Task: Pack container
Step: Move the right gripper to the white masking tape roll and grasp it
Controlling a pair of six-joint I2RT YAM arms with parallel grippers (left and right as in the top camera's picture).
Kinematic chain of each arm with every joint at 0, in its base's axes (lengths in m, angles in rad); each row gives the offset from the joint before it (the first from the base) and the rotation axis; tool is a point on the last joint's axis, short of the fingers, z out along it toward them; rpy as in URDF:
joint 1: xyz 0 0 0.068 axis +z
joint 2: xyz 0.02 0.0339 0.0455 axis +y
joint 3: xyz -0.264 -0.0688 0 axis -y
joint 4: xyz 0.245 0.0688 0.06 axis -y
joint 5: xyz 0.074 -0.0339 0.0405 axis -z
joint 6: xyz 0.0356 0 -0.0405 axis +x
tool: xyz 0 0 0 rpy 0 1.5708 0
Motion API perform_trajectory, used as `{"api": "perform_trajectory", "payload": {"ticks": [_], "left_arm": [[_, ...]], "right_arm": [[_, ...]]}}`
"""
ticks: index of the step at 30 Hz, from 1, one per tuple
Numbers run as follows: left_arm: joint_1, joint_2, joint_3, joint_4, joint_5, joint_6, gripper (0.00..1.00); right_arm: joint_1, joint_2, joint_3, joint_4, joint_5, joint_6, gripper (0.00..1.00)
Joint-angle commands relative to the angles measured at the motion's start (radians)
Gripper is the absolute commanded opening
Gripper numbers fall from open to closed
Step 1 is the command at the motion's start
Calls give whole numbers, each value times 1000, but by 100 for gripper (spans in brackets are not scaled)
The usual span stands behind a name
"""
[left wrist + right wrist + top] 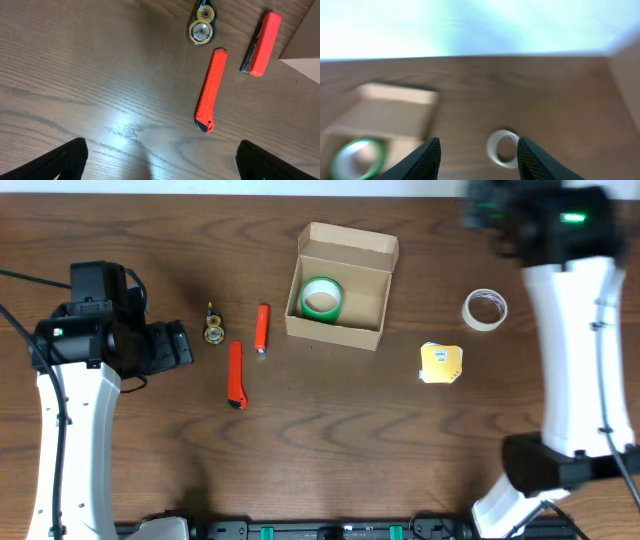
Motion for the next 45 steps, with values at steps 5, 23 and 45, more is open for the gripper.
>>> {"api": "perform_trajectory", "payload": {"ticks": [5,23,45], "left_arm": [[2,5,21,-3,3,5,96],[2,5,21,-3,3,5,95],[2,5,21,-3,3,5,95]], "right_arm": [[-266,76,-282,-20,-153,195,50],[-294,482,-371,59,-152,242,51],[-331,511,-397,116,-89,239,50]]}}
